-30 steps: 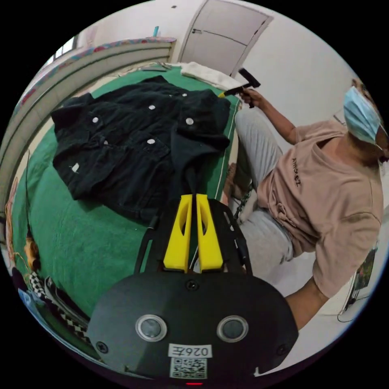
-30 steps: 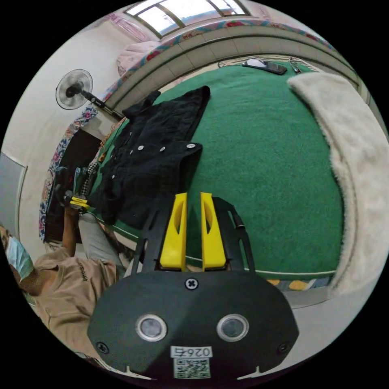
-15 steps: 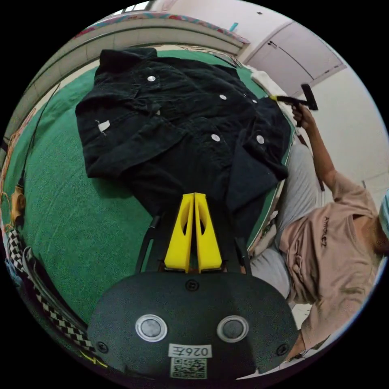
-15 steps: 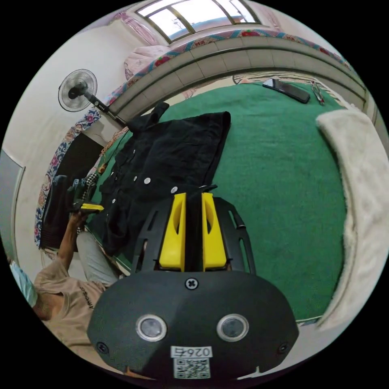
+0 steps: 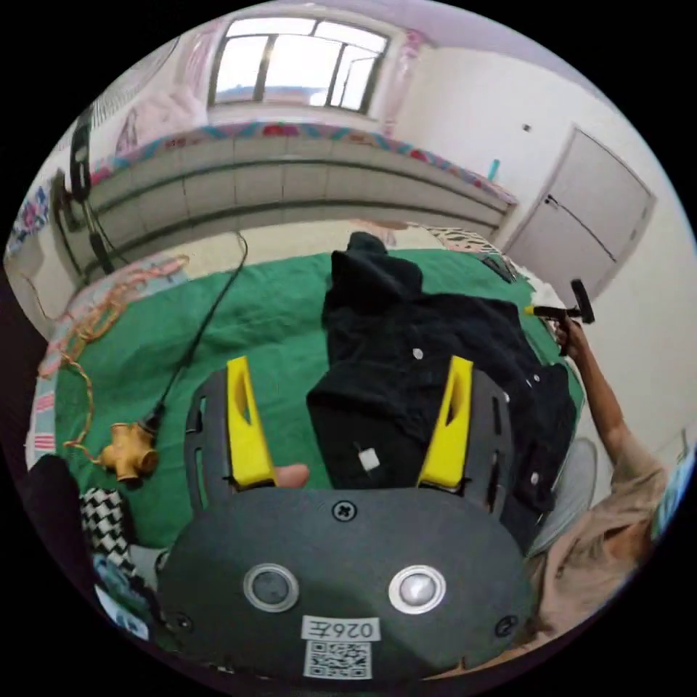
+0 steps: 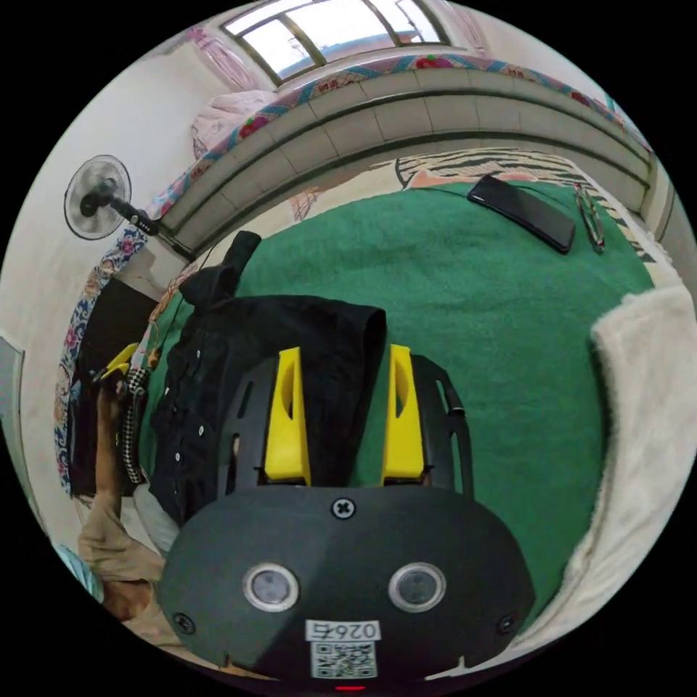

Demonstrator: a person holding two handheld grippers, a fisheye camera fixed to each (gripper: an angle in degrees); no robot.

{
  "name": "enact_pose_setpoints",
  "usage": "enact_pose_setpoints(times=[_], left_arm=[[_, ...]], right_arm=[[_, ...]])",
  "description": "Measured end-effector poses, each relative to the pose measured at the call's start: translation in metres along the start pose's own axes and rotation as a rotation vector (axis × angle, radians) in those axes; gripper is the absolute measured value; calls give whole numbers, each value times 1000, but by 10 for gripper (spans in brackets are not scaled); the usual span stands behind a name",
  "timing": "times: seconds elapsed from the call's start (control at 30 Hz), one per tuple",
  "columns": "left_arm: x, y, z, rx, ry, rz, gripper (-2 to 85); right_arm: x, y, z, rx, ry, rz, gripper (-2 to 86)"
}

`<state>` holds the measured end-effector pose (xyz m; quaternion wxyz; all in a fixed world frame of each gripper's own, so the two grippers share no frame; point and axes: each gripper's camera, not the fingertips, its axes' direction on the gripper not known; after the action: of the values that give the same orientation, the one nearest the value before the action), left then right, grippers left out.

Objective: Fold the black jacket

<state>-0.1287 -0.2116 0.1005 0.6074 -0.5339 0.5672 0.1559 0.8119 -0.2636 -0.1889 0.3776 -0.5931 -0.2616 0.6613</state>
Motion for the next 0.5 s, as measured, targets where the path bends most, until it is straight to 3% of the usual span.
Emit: enact_pose_setpoints(times=[0.03,0.1,0.13,0.17,0.23,0.3,0.37,0.4,0.5], left_arm=[[-5,-10,18,-55,35,-10,295],[-19,-28,93,-303,104,-94,172],[-14,-28,91,-272,-24,-94,123],[7,-26,82,-224,-123,41,25],[20,-22,70,-273,1,121,20],[27,10,14,-76,-43,156,24],[5,23,-8,-8,-95,84,38],[-16,23,-10,1,-37,18,54],[-56,27,-14,17,81,-190,77]], right_arm=[[-1,-5,14,-21,-7,12,148],[-4,-11,37,-73,-5,22,133],[-9,-10,44,-73,69,42,92],[-15,-9,43,-49,153,30,65],[-50,-4,36,-50,66,-174,3],[-82,8,9,90,9,-293,1],[-111,14,-8,242,209,-409,15],[-120,4,-1,266,374,-438,35],[-107,-30,37,2,419,-239,77]])
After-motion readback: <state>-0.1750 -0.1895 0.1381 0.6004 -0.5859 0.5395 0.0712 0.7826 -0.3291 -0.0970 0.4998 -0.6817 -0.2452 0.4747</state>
